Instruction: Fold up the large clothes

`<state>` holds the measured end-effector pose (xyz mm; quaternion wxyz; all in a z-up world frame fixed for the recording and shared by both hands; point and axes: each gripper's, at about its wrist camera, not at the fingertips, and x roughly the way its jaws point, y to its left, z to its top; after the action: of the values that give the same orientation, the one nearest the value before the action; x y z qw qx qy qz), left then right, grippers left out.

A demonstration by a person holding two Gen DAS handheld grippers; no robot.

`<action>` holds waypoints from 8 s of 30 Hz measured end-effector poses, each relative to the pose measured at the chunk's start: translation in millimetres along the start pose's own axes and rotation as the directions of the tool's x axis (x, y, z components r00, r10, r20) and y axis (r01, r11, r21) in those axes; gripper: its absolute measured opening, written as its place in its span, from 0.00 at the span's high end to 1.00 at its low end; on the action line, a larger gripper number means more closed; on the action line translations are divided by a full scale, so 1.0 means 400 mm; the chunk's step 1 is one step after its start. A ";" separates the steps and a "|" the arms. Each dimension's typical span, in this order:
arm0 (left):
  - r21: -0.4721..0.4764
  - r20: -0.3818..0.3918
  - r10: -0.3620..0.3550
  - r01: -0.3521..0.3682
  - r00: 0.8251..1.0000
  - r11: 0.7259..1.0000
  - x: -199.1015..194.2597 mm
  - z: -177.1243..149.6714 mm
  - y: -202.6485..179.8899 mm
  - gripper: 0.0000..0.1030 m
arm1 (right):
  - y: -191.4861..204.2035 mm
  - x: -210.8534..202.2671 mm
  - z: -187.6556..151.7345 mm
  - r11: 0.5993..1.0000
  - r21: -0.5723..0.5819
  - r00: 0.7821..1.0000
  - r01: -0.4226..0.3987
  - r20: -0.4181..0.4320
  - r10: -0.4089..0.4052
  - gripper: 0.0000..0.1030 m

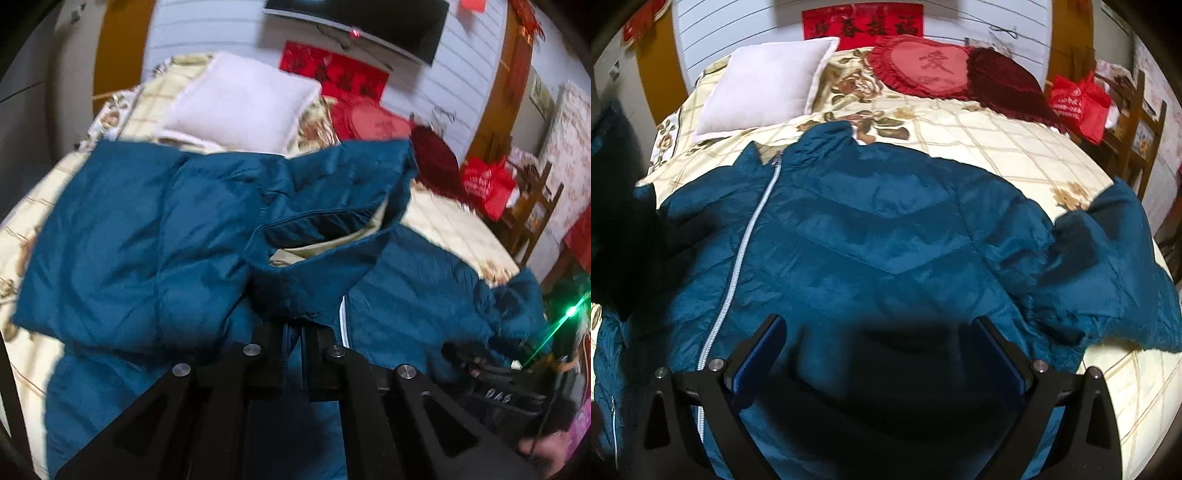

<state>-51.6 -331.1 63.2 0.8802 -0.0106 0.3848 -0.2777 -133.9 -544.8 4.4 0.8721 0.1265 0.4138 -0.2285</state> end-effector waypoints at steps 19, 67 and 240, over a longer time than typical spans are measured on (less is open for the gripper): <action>0.058 -0.184 -0.086 0.098 0.979 0.994 0.070 -0.087 -0.068 1.00 | -0.103 0.002 -0.031 0.997 0.082 1.000 0.004 -0.022 -0.002 0.02; -0.112 -0.088 0.180 -0.189 0.980 0.976 -0.090 -0.128 0.328 0.71 | 0.169 0.030 -0.051 0.947 0.165 0.956 -0.275 -0.055 0.288 0.02; 0.110 -0.081 0.052 -0.043 0.995 0.993 -0.052 -0.156 -0.081 0.65 | -0.581 -0.201 -0.092 0.961 0.147 0.967 0.234 0.064 -0.245 0.24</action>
<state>-121.2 -336.1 40.5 0.8690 0.0577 0.4057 -0.2774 -319.9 -706.9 36.6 0.8434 0.1260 0.3733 -0.3653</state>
